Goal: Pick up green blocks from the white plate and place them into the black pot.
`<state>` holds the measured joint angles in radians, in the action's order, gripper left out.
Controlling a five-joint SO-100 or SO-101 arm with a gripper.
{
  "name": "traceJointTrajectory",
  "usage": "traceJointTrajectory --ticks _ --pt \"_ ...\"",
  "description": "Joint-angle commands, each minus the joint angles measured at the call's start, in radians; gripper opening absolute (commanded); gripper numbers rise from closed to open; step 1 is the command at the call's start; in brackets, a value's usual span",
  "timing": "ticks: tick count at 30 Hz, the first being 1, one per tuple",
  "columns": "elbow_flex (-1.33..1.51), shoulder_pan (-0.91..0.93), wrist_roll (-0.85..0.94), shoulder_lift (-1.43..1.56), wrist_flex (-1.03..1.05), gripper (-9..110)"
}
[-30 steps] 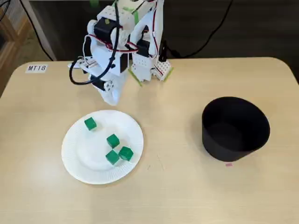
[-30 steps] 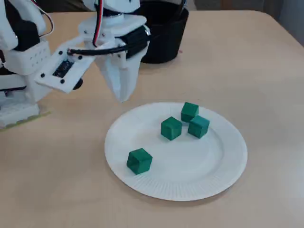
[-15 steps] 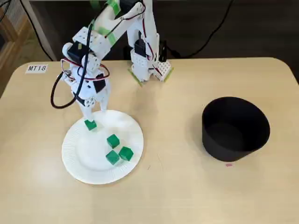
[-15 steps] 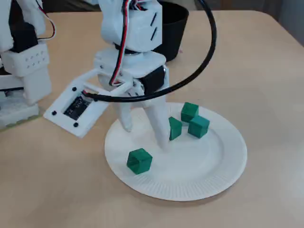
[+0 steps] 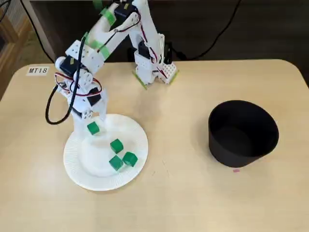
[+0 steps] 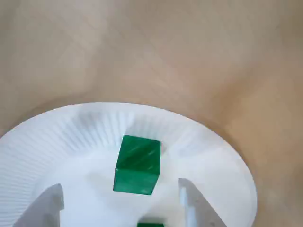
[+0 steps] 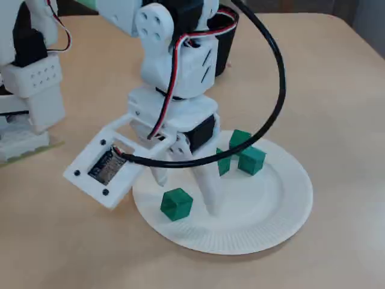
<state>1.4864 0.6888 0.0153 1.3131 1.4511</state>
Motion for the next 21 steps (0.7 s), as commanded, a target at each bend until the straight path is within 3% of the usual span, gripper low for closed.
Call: traceJointTrajectory --ticks 1,6,11,21 --pt "-0.040 0.012 -0.002 -0.002 -0.018 32" --pt "-0.048 0.026 -0.029 -0.020 -0.028 24" --pt "-0.055 0.028 -0.067 -0.063 -0.029 -2" --pt "-0.064 -0.031 -0.017 -0.015 -0.078 -2"
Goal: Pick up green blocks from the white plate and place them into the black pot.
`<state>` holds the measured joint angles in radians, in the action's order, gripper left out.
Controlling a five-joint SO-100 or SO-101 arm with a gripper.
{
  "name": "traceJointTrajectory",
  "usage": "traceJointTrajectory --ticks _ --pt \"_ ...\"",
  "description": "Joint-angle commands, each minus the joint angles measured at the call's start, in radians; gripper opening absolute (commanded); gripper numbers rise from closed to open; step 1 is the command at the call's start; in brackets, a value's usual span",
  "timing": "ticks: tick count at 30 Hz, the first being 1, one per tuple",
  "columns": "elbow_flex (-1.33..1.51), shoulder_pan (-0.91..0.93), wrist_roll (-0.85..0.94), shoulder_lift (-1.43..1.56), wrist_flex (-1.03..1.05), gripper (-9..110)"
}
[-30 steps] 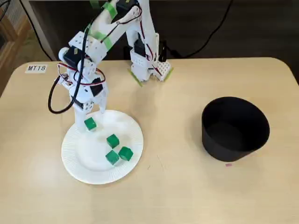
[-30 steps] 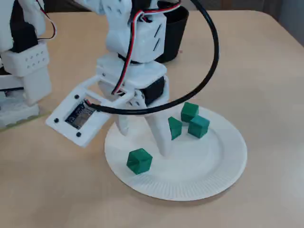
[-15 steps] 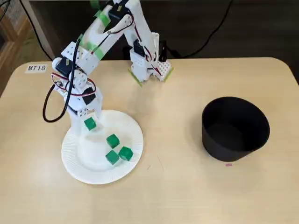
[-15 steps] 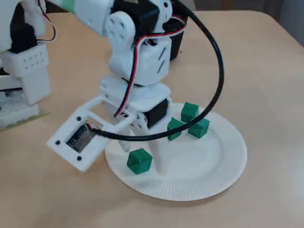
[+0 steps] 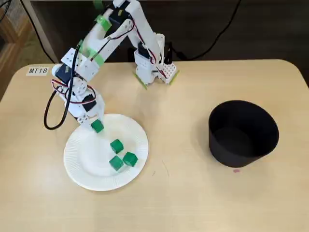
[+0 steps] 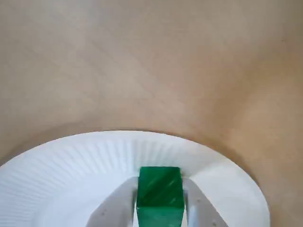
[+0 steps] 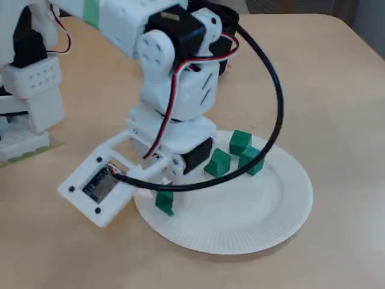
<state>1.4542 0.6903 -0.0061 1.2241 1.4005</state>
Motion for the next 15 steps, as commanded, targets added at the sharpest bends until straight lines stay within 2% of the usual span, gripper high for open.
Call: traceJointTrajectory --ticks 1,9,15 --pt "-0.032 -0.051 0.005 0.101 -0.049 -2" --pt "-0.046 -0.264 0.014 0.451 -0.212 -2" --pt "0.021 -0.604 0.058 0.661 -0.227 -2"
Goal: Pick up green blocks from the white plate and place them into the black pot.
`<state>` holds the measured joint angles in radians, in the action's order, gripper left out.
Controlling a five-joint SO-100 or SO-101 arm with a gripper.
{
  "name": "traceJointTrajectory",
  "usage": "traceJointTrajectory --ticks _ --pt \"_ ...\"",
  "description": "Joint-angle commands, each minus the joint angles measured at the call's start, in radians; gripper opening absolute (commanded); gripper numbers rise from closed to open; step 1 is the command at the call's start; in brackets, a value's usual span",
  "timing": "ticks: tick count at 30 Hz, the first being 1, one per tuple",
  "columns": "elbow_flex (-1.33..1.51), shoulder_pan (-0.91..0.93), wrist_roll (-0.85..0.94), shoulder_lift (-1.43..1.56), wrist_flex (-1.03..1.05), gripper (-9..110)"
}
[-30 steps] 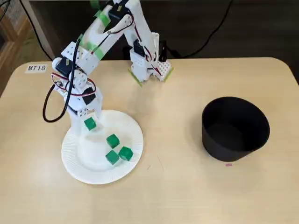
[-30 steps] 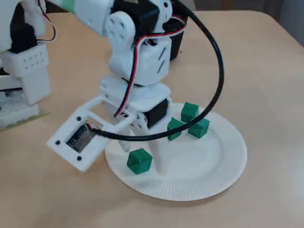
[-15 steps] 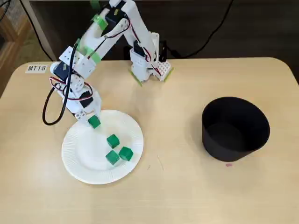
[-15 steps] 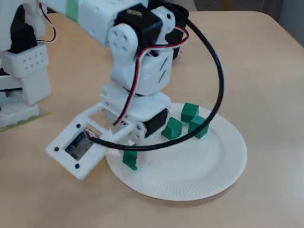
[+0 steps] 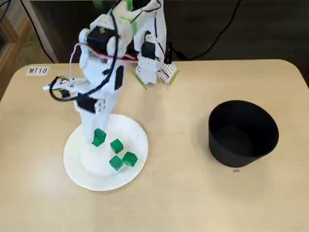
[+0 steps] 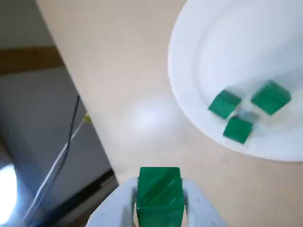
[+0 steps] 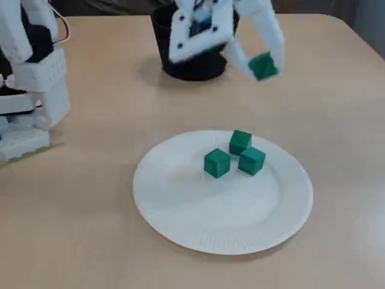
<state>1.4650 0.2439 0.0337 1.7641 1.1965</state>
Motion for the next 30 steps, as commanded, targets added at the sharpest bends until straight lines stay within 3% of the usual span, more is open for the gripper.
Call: traceJointTrajectory --ticks 1,6,13,21,26,30 --pt "0.051 -0.229 0.020 0.166 -0.055 -2" --pt "0.380 -0.560 -0.018 0.471 -0.295 -2" --pt "0.583 -0.862 0.005 0.439 -0.561 -2" --pt "0.583 -0.873 0.029 0.253 -0.712 -2" --pt "0.588 -0.827 0.091 0.247 -0.664 25" --pt "0.577 -0.804 0.103 0.255 -0.598 30"
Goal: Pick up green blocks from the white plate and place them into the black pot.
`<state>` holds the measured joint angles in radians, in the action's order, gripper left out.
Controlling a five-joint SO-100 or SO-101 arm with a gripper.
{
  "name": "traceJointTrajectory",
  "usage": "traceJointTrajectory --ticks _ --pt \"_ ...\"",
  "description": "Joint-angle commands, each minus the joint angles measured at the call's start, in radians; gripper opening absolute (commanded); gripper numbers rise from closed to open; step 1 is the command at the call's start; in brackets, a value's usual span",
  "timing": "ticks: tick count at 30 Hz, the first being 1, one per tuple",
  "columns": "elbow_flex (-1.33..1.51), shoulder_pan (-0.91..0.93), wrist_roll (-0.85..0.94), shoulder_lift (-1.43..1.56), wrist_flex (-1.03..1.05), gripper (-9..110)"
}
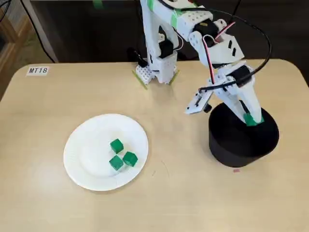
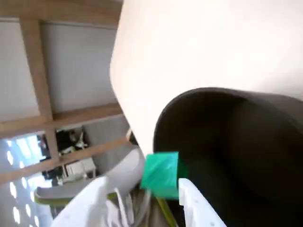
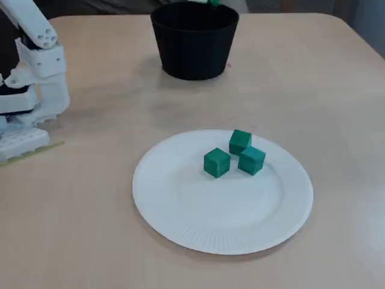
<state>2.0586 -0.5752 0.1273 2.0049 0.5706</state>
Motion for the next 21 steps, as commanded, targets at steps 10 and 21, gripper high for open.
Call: traceJointTrajectory --ticks 10,21 --pt "-0.160 0.129 -0.011 0.020 0.305 -2" --pt "-0.318 0.609 -0.356 -0.091 0.666 -2"
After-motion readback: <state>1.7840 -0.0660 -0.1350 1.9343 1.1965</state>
